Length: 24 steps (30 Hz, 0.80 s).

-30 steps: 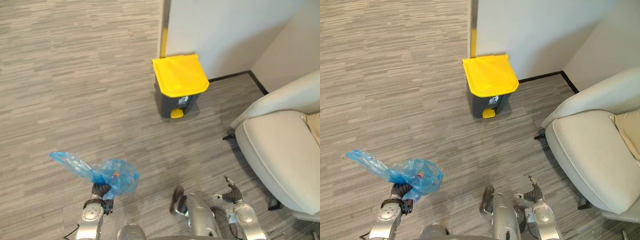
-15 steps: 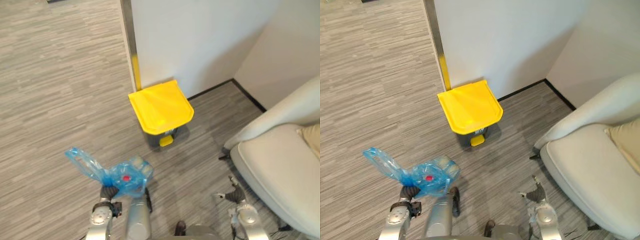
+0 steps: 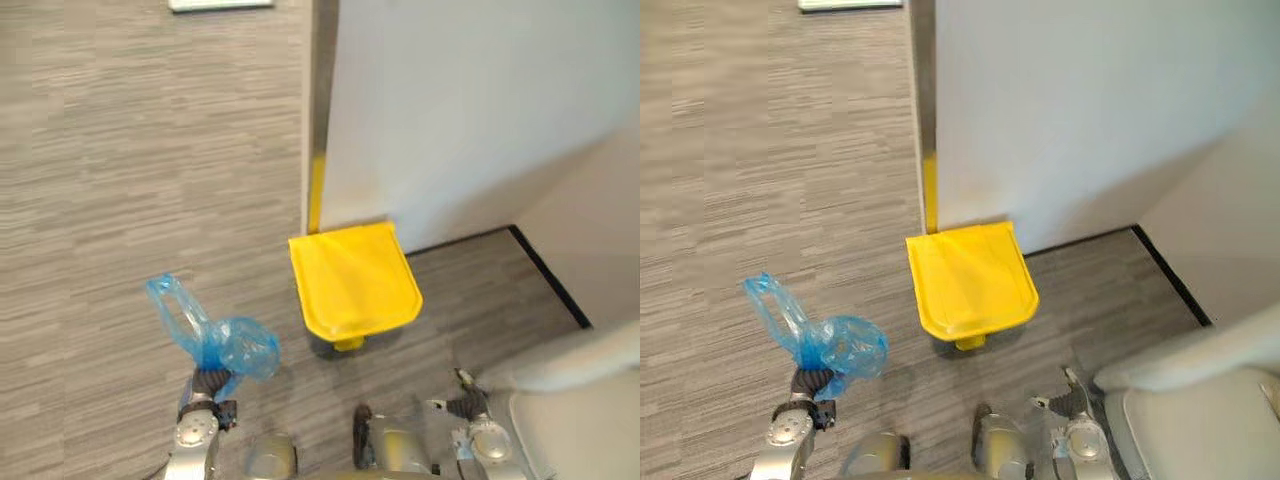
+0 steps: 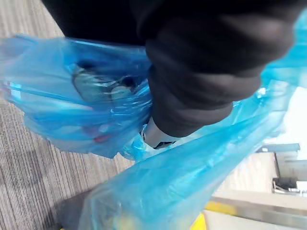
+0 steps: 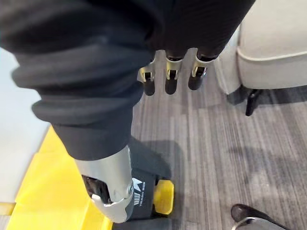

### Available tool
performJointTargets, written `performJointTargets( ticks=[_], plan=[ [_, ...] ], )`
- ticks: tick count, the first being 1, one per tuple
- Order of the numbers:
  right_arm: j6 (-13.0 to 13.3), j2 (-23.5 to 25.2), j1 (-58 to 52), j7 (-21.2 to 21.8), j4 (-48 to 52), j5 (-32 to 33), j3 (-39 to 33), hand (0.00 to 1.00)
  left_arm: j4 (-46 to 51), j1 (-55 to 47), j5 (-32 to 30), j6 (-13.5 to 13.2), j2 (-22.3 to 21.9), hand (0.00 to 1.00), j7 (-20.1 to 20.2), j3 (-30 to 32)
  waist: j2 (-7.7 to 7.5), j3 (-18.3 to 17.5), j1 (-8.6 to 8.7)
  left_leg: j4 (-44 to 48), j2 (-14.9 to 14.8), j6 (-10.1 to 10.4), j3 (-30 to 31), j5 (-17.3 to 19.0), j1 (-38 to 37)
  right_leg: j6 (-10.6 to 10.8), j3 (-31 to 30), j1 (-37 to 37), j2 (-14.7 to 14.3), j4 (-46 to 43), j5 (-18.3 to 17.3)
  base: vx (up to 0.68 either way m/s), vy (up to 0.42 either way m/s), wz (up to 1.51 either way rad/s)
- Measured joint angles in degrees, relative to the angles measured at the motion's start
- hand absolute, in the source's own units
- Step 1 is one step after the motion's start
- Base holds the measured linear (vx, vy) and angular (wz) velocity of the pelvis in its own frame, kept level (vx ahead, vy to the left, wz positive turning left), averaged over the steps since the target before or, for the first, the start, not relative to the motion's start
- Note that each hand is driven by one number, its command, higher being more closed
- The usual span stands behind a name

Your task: Gather rubbish on tea table into small bin, then transfer packed bag to large trash can.

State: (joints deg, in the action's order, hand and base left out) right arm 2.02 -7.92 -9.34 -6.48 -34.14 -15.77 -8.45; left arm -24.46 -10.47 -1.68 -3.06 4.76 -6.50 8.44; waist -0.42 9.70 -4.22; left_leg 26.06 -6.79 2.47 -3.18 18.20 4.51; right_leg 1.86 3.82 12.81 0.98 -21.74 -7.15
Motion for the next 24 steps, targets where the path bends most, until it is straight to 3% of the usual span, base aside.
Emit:
performJointTargets(
  ticks=[4,6,7,8,12,13,19,24],
  plan=[
    [0.0,-0.2,-0.2,-0.6,0.6,1.4,-2.5,0.00,0.0,0.4,0.0,0.0,-1.9,1.00,0.2,0.6,0.87,-0.5,0.34,2.4,-1.1,3.1,-0.1,-2.2,-1.1,-0.7,2.4,-5.5,-0.1,3.3,-0.2,0.22,-0.098,0.31],
    [-0.1,-0.1,-0.3,-1.1,1.0,2.2,-3.6,0.00,0.1,0.4,0.0,0.0,-2.5,1.00,0.3,0.6,0.54,-0.5,0.26,1.8,-1.6,1.7,-1.2,-0.6,-0.2,-0.9,2.7,-8.1,0.6,4.6,-0.3,0.15,0.017,0.33],
    [0.0,-0.1,-0.5,-1.1,1.4,2.3,-5.0,0.00,0.2,0.4,0.0,0.0,-2.7,1.00,0.3,0.6,0.72,-0.7,0.25,-0.8,-2.6,1.6,-3.4,-3.2,0.3,-0.7,4.0,-8.7,0.6,4.5,-0.8,0.10,0.072,0.31],
    [0.0,0.3,-0.8,-1.1,1.4,2.4,-5.0,0.00,0.3,0.3,0.0,0.0,-2.4,1.00,0.3,0.6,-0.08,-1.3,0.16,0.2,-2.2,1.6,-4.8,-3.5,0.9,-0.1,4.3,-8.8,1.4,4.7,-1.3,0.09,0.078,0.35],
    [-0.1,1.0,-1.7,-1.1,1.3,4.2,-5.5,0.00,0.3,0.2,0.0,0.1,-2.9,1.00,0.3,0.4,-0.46,-1.4,0.24,2.0,-2.7,1.6,-10.6,-3.6,1.1,-0.1,7.0,-11.1,3.1,6.3,-1.3,0.05,0.099,0.36],
    [-0.3,2.3,-1.6,-1.1,0.7,4.6,-8.4,0.00,0.3,0.3,0.0,0.1,-2.8,1.00,0.3,0.0,-0.36,-1.5,0.20,1.8,-2.7,1.4,-12.7,-3.7,0.3,-0.1,7.3,-12.7,3.6,7.2,-1.3,0.02,0.070,0.28],
    [-1.2,3.2,-1.0,-1.1,-3.5,5.9,-11.6,0.00,-0.9,0.5,0.0,0.2,-2.2,1.00,0.3,0.0,-0.55,-1.6,0.21,-0.7,-2.2,0.6,-12.9,-4.3,-0.7,0.7,8.1,-13.4,3.8,8.1,-0.8,0.01,0.004,0.11],
    [-1.4,3.1,0.4,-1.1,-5.6,6.3,-11.9,0.00,-2.0,-0.1,0.0,0.4,-0.7,1.00,0.1,0.7,-0.52,-1.7,0.17,-5.7,-2.4,0.6,-15.4,-6.3,-2.8,0.8,6.2,-12.5,2.8,9.6,2.0,-0.04,-0.033,-0.21]
  ],
)
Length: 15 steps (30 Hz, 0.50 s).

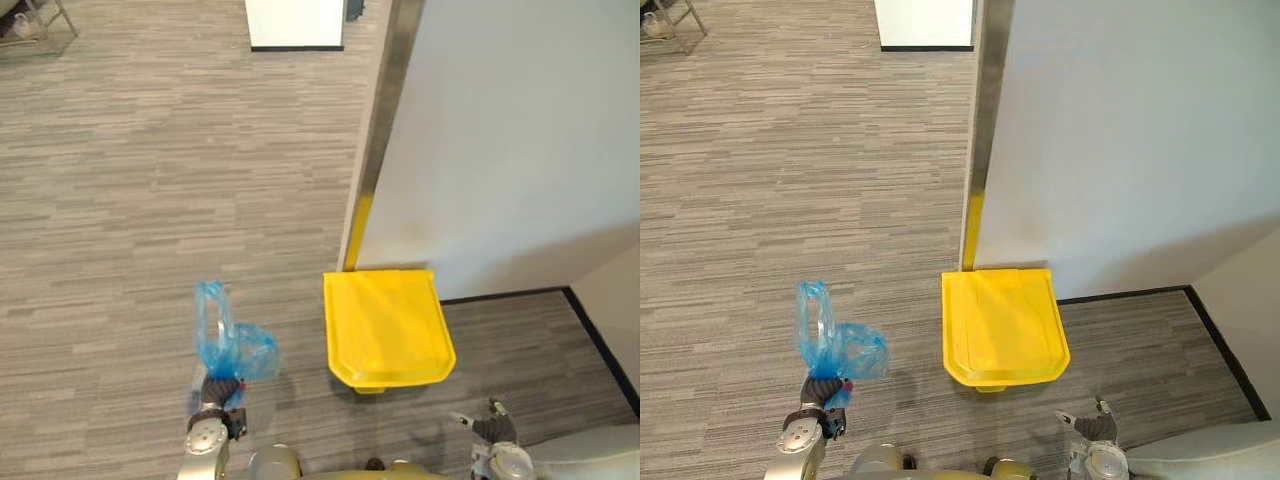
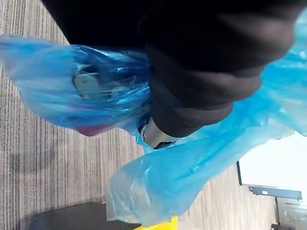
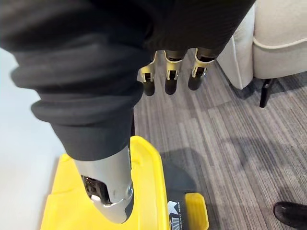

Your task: Gather rubbish on tea table into small bin, then transfer packed bag to large trash can.

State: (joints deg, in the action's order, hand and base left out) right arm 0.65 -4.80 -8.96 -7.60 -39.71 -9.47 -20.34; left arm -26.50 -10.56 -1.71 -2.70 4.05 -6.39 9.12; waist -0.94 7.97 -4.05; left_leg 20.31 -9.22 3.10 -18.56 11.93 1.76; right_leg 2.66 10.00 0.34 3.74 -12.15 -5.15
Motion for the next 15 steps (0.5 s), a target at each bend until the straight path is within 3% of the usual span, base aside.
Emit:
performJointTargets(
  ticks=[4,5,6,7,9,12,13,15],
  plan=[
    [-0.1,0.0,1.8,0.0,-0.1,0.0,0.4,0.00,0.1,-0.7,0.0,0.0,1.1,1.00,0.0,-0.1,0.42,0.5,-0.05,0.4,-2.4,-1.4,-2.8,5.1,-0.1,0.4,-2.2,7.8,-1.4,-11.8,-0.3,-0.13,0.015,-0.48],
    [-0.5,0.1,2.5,0.0,0.1,0.0,1.0,0.00,0.1,-0.8,0.0,0.1,1.9,1.00,-0.1,-0.1,0.05,2.0,-0.07,0.9,-1.9,-1.8,-3.1,6.3,-1.4,1.4,-1.5,12.6,0.3,-21.9,-1.2,-0.20,0.036,-0.39],
    [-0.8,0.1,2.3,0.0,0.0,0.0,1.0,0.00,-0.1,-0.8,0.0,0.1,2.3,1.00,-0.1,-0.3,-0.48,2.3,0.17,1.3,-1.6,-1.9,-3.1,6.5,-2.0,1.4,-0.8,14.2,1.1,-25.4,-2.6,-0.14,0.011,-0.22],
    [-1.2,0.0,2.0,-0.1,0.0,0.0,1.0,0.00,-0.1,-0.5,0.0,0.2,2.7,1.00,-0.2,-0.6,-0.97,2.6,0.25,2.5,-1.8,-2.2,-3.1,7.4,-2.6,1.0,-0.5,15.8,1.5,-25.5,-4.4,-0.07,-0.004,-0.05],
    [-1.2,-0.2,2.1,-0.3,0.3,0.0,1.1,0.00,-0.3,0.9,0.1,0.2,4.1,1.00,-0.3,-1.9,-1.65,3.3,0.12,5.7,-2.3,-2.9,-2.8,8.8,-2.2,1.3,0.4,19.4,1.6,-19.5,-3.6,-0.05,-0.007,0.04],
    [-1.3,-0.8,2.4,-0.9,0.3,0.0,1.2,0.00,-1.5,5.8,0.6,0.2,4.5,1.00,-0.5,-3.0,-2.39,6.1,0.49,12.4,-2.1,-3.1,0.2,12.1,0.2,2.8,2.9,20.7,3.2,-4.6,2.2,0.00,-0.092,0.51],
    [-1.5,-1.0,2.4,-1.2,0.3,0.1,1.2,0.00,-1.9,7.0,1.2,0.0,4.4,1.00,-1.2,-3.5,-2.83,6.7,0.65,14.6,-1.8,-2.5,1.7,13.7,0.6,2.7,2.9,19.2,3.6,-3.8,2.2,0.11,-0.196,0.62],
    [-1.8,-2.8,2.9,-1.3,0.5,0.4,1.0,0.00,-2.8,9.5,1.3,0.0,3.5,1.00,-1.7,-4.7,-1.38,8.5,0.36,16.6,-2.8,-0.9,5.1,15.6,1.0,3.1,0.5,19.0,1.7,-6.4,3.1,0.15,-0.180,0.43]
  ],
)
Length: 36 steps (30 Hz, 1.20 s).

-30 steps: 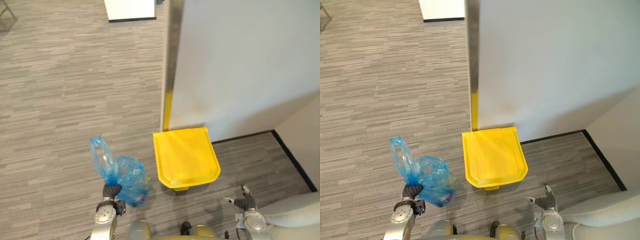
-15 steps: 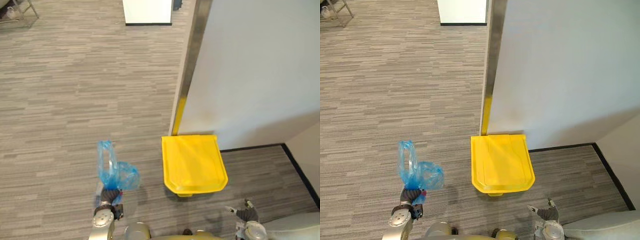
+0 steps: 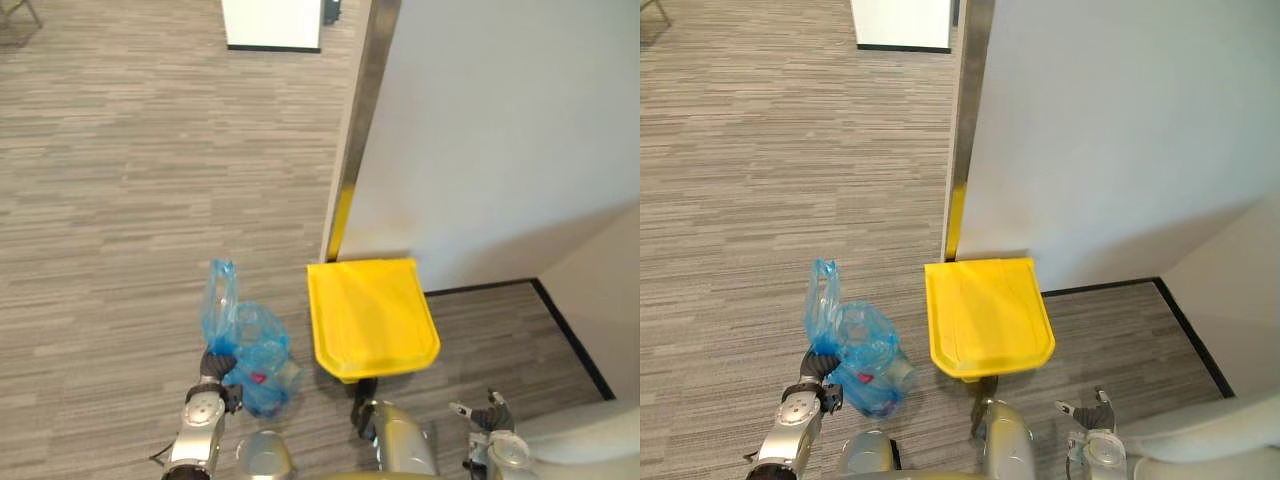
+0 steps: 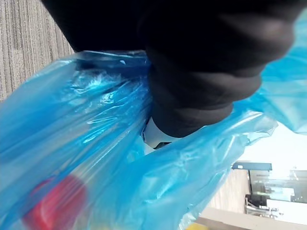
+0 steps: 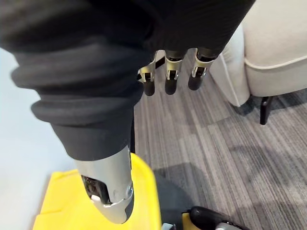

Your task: Gather rubbish on tea table into small bin, then transfer packed bag to large trash can.

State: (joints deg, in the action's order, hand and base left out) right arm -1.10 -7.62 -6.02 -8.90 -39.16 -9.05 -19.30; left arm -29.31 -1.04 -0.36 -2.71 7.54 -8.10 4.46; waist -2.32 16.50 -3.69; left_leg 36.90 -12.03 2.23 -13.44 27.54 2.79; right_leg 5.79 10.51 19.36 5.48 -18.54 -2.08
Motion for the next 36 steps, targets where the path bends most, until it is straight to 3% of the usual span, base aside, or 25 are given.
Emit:
performJointTargets(
  ticks=[2,3,5,6,8,10,12,14,19,22,24,30,36],
  plan=[
    [0.1,-0.3,-0.5,-0.2,0.2,0.1,-0.7,0.00,0.0,1.8,0.0,-0.1,0.0,1.00,-0.1,-0.5,0.94,0.8,0.51,-0.1,0.0,1.0,5.6,0.4,2.4,-3.3,-8.1,3.1,-3.9,-6.3,-4.0,0.17,-0.242,0.97],
    [-0.7,-0.1,-1.3,-0.2,0.1,0.4,-1.5,0.00,0.0,2.3,-0.3,-0.1,0.1,1.00,-0.8,-0.5,0.79,1.0,1.64,-0.5,0.1,2.4,9.5,0.3,3.4,-1.6,-10.2,4.2,-4.2,-9.7,-6.5,0.23,-0.258,1.21],
    [-1.0,0.6,-2.3,-0.7,0.1,1.7,-2.6,0.00,0.0,2.2,-0.3,0.0,-0.3,1.00,-1.1,-0.6,1.18,0.9,2.81,-0.8,-1.6,4.5,12.8,0.3,4.3,-1.5,-6.4,5.2,-4.4,-13.1,-8.4,0.29,-0.291,0.98],
    [-1.0,1.0,-2.1,-1.0,0.2,2.6,-2.7,0.00,0.1,2.4,-0.2,0.0,-0.5,1.00,-1.2,-1.3,1.38,0.7,2.86,-1.2,-3.3,5.9,14.1,-0.1,4.8,-2.7,-3.5,5.9,-4.8,-15.6,-11.1,0.30,-0.290,0.70],
    [-1.0,1.4,-0.9,-1.0,0.4,3.8,-2.7,0.00,0.0,2.4,-0.2,0.0,-0.7,1.00,-0.8,-3.1,1.31,0.7,3.03,-3.3,-4.7,7.5,14.7,-2.3,5.1,-3.9,-1.6,6.1,-5.3,-16.6,-12.7,0.25,-0.247,0.53],
    [-0.8,2.1,0.1,-1.0,1.7,4.6,-2.7,0.00,0.6,3.2,-0.1,0.0,-1.6,1.00,-0.7,-4.1,1.21,0.7,3.33,-3.9,-5.6,6.3,11.4,-5.1,6.5,-4.4,0.3,6.0,-4.2,-15.2,-12.4,0.17,-0.178,0.57],
    [0.0,2.3,2.1,-0.9,3.1,5.1,-1.4,0.00,2.5,3.2,0.0,0.0,-2.2,1.00,-0.7,-3.8,1.65,0.6,3.82,0.2,-7.0,5.7,2.0,-5.0,6.2,-4.7,1.0,6.0,-2.7,-15.1,-12.3,0.06,-0.060,0.34],
    [0.0,2.3,3.3,-0.9,4.9,5.1,2.2,0.00,4.0,3.3,0.0,-0.1,-1.9,1.00,-0.7,-3.6,1.95,0.7,4.38,-0.9,-7.7,6.0,-0.5,-4.3,6.9,-4.6,1.9,6.1,-1.9,-15.7,-12.3,-0.10,0.035,0.32],
    [0.6,2.8,10.7,-0.9,9.3,4.1,12.6,0.00,4.6,1.0,-0.1,-0.4,0.3,1.00,-0.5,-3.8,0.77,-0.1,2.62,-4.1,-4.3,6.5,1.9,-3.6,10.6,-3.8,0.0,8.3,-1.7,-9.9,-7.7,-0.14,0.054,0.14],
    [0.7,1.7,18.8,-0.9,9.0,3.9,13.7,0.00,4.4,0.9,-0.1,-0.5,1.5,1.00,-0.2,-3.8,0.78,-0.2,2.68,-10.4,-2.6,6.9,3.5,-8.5,11.6,-3.7,-0.9,9.0,-2.5,-5.2,-5.6,0.02,-0.060,0.29],
    [0.7,-1.1,24.0,-1.0,8.4,4.0,15.4,0.00,4.4,0.9,-0.1,-0.5,1.5,1.00,0.5,-4.4,1.04,-0.2,2.71,-12.0,-2.0,6.7,4.9,-11.1,11.7,-4.4,-0.1,9.3,-2.8,-5.2,-4.8,0.10,-0.069,0.07],
    [0.7,-11.3,34.1,-1.1,6.4,4.0,18.4,0.00,6.7,2.9,2.8,-2.2,1.1,1.00,1.5,-9.0,1.25,-0.1,3.18,-12.2,-2.5,7.2,5.6,-11.7,12.5,-4.7,-0.2,9.9,-3.2,-5.2,-4.7,0.05,-0.015,0.00],
    [0.7,-15.2,39.8,-1.0,6.4,4.5,22.9,0.00,9.7,10.6,6.2,-3.9,1.6,1.00,3.1,-19.0,3.66,1.3,4.49,-10.4,-2.7,6.4,7.1,-11.1,15.3,-5.1,0.5,10.4,-3.6,-3.3,-3.2,-0.04,0.023,0.06]
  ],
)
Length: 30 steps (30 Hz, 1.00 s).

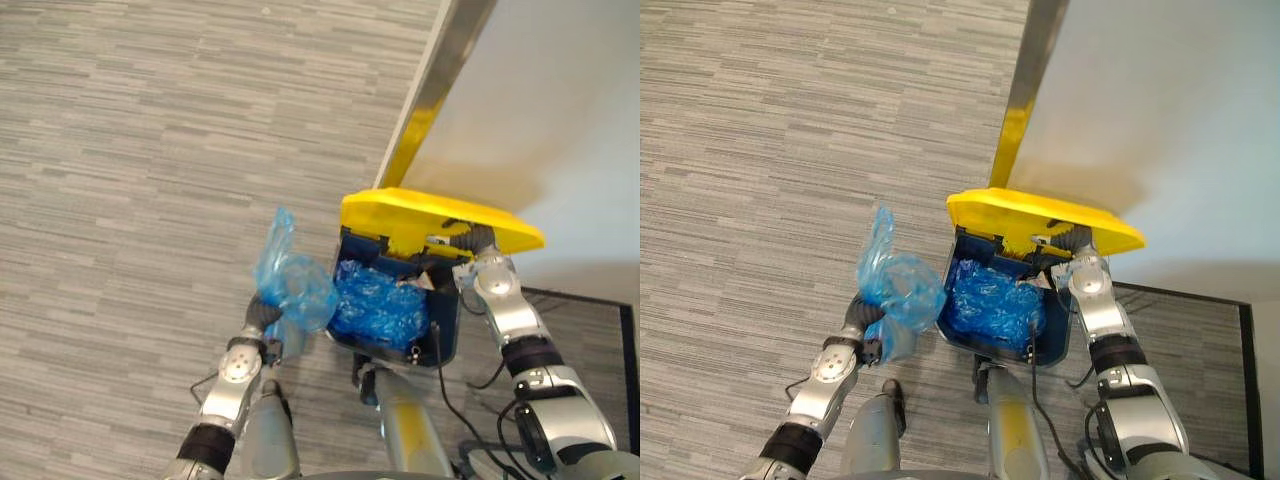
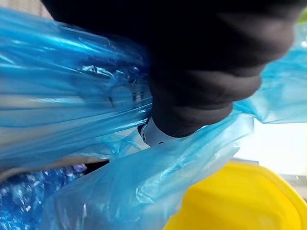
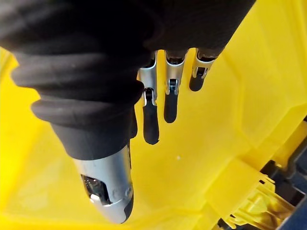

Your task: Gather rubbish on tea table into small bin, then transfer packed bag to large trash can.

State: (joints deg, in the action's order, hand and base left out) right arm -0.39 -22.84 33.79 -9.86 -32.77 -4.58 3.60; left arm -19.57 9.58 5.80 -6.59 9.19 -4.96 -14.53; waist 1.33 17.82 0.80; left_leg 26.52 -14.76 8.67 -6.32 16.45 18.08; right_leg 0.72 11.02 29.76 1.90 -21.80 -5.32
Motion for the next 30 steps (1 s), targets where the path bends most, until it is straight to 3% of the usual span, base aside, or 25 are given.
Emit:
performJointTargets(
  ticks=[5,8,13,19,27,28,30],
  plan=[
    [0.2,-1.4,3.1,0.1,0.0,0.3,1.9,0.00,1.3,9.4,0.4,-0.8,-0.8,1.00,0.0,-8.6,0.78,1.1,1.94,0.9,-0.1,0.4,-0.1,-0.2,1.6,-0.3,-0.2,1.6,-0.2,-0.3,0.4,0.00,0.002,-0.03],
    [0.8,-2.1,4.1,0.1,0.6,0.6,1.9,0.00,1.3,15.2,0.4,-1.4,-3.9,1.00,-0.1,-11.3,1.20,3.1,2.69,1.6,0.0,0.1,-0.6,-0.1,1.6,-0.3,-0.8,1.8,-0.2,-1.0,0.4,-0.01,0.025,-0.08],
    [1.6,-2.4,4.2,0.0,2.8,0.7,1.9,0.00,1.3,19.4,0.3,-1.5,-4.7,1.00,-0.5,-15.1,1.07,4.9,3.16,1.5,0.0,0.1,-1.9,0.0,1.8,-0.2,-2.1,3.6,-0.3,-2.1,0.4,-0.01,0.004,-0.11],
    [1.7,-2.3,3.9,-0.1,5.3,0.7,1.9,0.00,-1.9,23.0,0.3,-1.4,-6.9,1.00,-1.7,-16.5,0.96,6.2,3.00,1.0,-0.3,0.7,-2.2,-0.4,2.0,0.0,-2.1,4.2,-0.9,-2.2,0.2,0.00,-0.011,-0.03],
    [1.3,0.8,2.6,-0.8,9.7,0.6,1.9,0.00,-12.3,28.6,0.3,1.2,-11.5,1.00,-2.9,-16.3,0.43,6.5,2.88,1.6,-1.5,1.0,-5.2,-0.5,3.5,-0.1,-2.8,7.0,-1.2,-2.6,0.3,0.05,0.006,-0.08],
    [1.1,1.3,2.6,-1.4,10.1,0.6,1.9,0.00,-13.6,29.4,0.2,1.2,-12.2,0.00,-3.0,-16.1,0.26,6.6,2.89,1.8,-1.5,0.9,-5.4,-0.4,3.6,-0.1,-3.0,7.2,-1.1,-2.6,0.3,0.04,0.065,-0.10],
    [0.9,3.0,2.6,-2.3,11.9,0.6,1.9,0.00,-17.8,31.1,-0.9,1.3,-13.9,0.00,-3.7,-13.5,-0.45,7.0,2.91,2.7,-1.6,0.4,-5.9,0.4,4.8,-0.1,-3.5,8.0,-1.1,-2.9,0.3,0.02,0.068,-0.09]
  ],
)
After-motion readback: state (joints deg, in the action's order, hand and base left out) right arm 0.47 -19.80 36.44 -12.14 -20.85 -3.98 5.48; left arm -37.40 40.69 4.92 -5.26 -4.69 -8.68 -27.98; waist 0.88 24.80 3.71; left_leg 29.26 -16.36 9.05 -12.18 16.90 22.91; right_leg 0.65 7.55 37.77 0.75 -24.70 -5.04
